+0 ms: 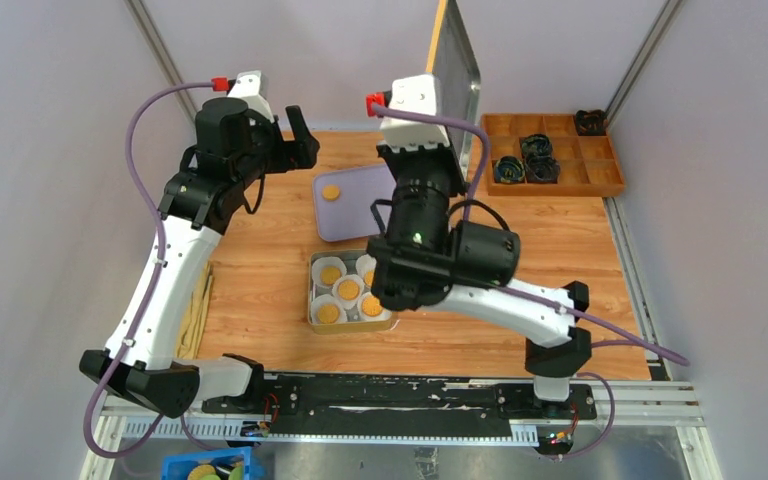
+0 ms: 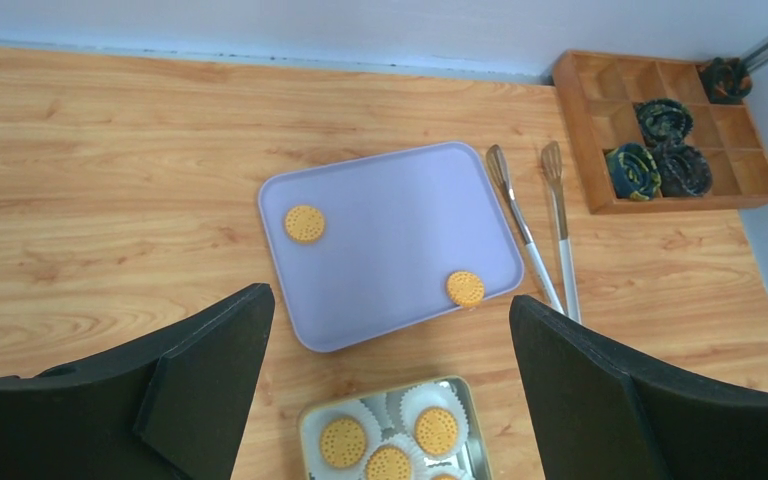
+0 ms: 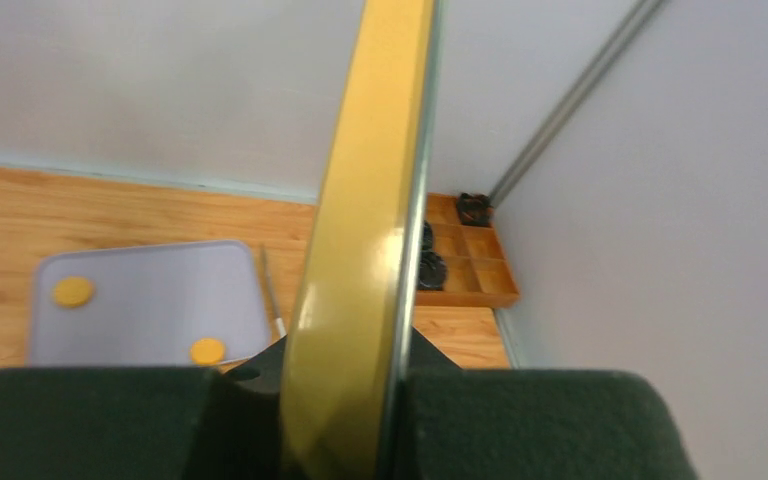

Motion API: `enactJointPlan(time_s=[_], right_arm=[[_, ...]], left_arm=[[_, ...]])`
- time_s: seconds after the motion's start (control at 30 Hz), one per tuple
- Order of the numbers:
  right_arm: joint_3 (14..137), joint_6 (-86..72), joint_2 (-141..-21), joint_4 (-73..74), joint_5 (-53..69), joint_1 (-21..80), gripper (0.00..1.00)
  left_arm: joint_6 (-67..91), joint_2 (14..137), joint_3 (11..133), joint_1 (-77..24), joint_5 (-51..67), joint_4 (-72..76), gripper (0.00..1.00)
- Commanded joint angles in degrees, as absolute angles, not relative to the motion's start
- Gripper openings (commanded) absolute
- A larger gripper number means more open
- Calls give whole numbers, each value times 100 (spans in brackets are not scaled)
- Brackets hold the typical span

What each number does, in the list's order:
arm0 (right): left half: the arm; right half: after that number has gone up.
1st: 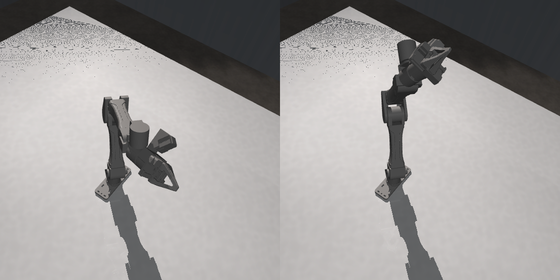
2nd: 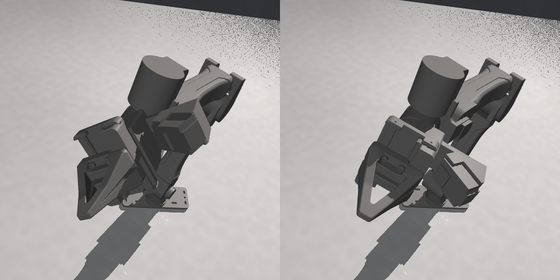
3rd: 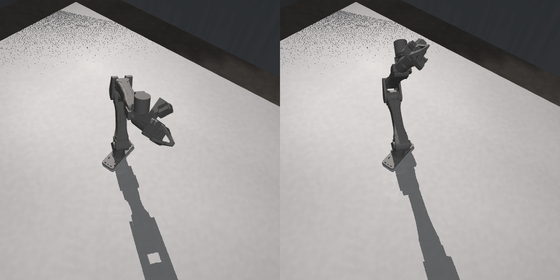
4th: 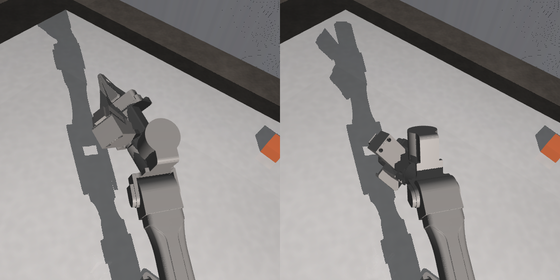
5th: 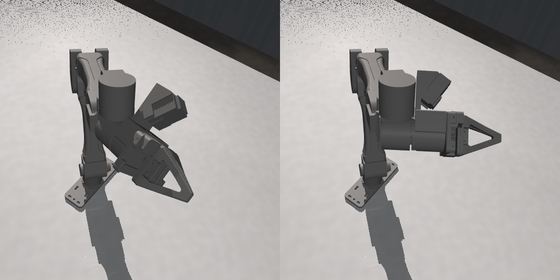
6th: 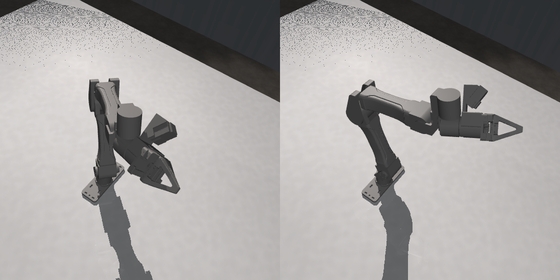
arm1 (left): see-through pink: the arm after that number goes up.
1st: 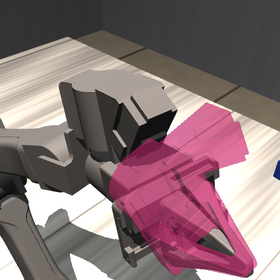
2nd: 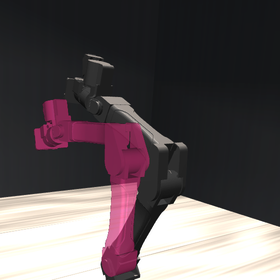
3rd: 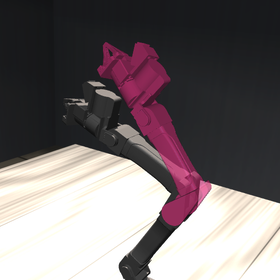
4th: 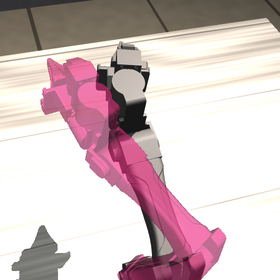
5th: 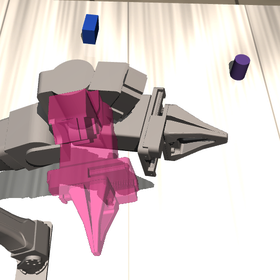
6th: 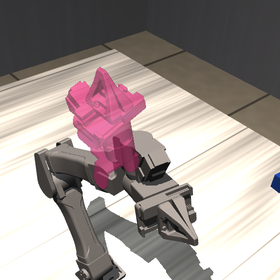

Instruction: Pack the cookies

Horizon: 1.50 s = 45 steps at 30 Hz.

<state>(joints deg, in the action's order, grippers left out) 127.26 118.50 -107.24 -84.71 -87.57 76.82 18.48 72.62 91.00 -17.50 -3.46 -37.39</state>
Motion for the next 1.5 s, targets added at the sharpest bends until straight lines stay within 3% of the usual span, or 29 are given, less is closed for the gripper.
enactJointPlan(time_s=[0.0,0.2,0.47,0.63,0.77,0.87,1.0,1.1,1.27,1.47], right_arm=[[13203,13137,-10441,-8833,-9720,8594,1],[13720,12820,-10127,-8609,-9715,10166,2],[13326,11417,-9226,-7841,-9710,12431,2],[12644,9386,-8393,-6056,-9684,13621,2],[12443,8536,-7864,-5661,-9612,14514,2],[12377,6806,-7525,-3804,-9484,15032,2],[12623,5997,-7410,-3027,-9360,15344,0],[13504,5673,-7730,-2218,-9385,15379,0],[14986,6576,-8712,-2145,-9140,15404,0],[14107,5754,-8084,-1683,-8120,15425,0]], left_arm=[[1856,7290,9331,-1792,-187,-3661,95],[1907,7296,9354,-1793,-36,-3559,95],[1899,7202,9264,-1793,-35,-3464,95],[1857,7125,9271,-1793,-35,-3454,95],[1831,7065,9281,-1793,-49,-3471,95],[1794,7009,9289,-1793,-124,-3480,95],[1775,7000,9359,-1793,-158,-3528,95],[1746,7018,9439,-1793,-174,-3608,95],[1680,6986,9484,-1793,-267,-3674,95],[1683,7002,9618,-1793,-257,-3716,95]])
